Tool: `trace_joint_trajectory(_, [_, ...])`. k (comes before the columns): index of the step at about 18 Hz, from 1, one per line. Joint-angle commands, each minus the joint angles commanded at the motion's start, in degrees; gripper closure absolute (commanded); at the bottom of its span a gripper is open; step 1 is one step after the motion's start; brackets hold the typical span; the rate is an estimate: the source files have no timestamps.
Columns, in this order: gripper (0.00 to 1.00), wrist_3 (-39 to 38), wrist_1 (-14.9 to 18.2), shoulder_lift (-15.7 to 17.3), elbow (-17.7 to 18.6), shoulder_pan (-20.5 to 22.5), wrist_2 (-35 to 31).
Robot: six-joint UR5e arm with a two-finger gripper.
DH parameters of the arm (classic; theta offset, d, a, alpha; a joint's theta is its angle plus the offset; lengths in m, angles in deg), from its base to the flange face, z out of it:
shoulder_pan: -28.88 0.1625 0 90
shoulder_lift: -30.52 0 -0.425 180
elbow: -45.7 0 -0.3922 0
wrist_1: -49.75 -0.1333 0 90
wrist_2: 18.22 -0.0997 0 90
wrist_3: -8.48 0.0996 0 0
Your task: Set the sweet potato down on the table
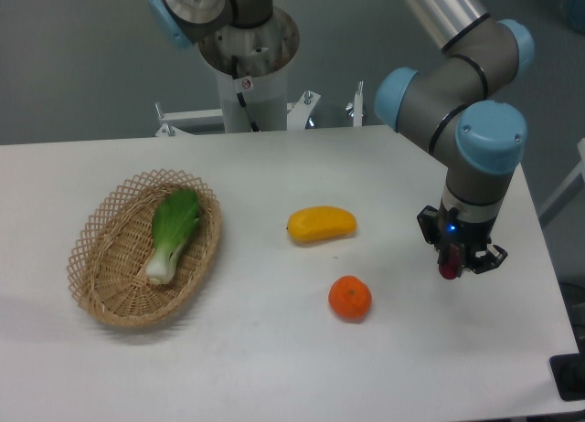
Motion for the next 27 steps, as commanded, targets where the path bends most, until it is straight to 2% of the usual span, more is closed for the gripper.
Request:
trace_joint_trajectory(11, [0.81, -1.1, 0.1, -0.3, 0.3, -0.4, -0.4])
trace_joint_trajectory(14, [0.81, -3.4, 0.2, -0.7, 0.4, -1.3, -0.4])
trace_joint_trajectory(21, [0.81, -9.4, 0.0, -1.0, 1.1, -6.6, -0.4])
trace_joint_trajectory(27, [0.81, -16.6, 0.0, -0.8, 1.9, -13.1, -0.4])
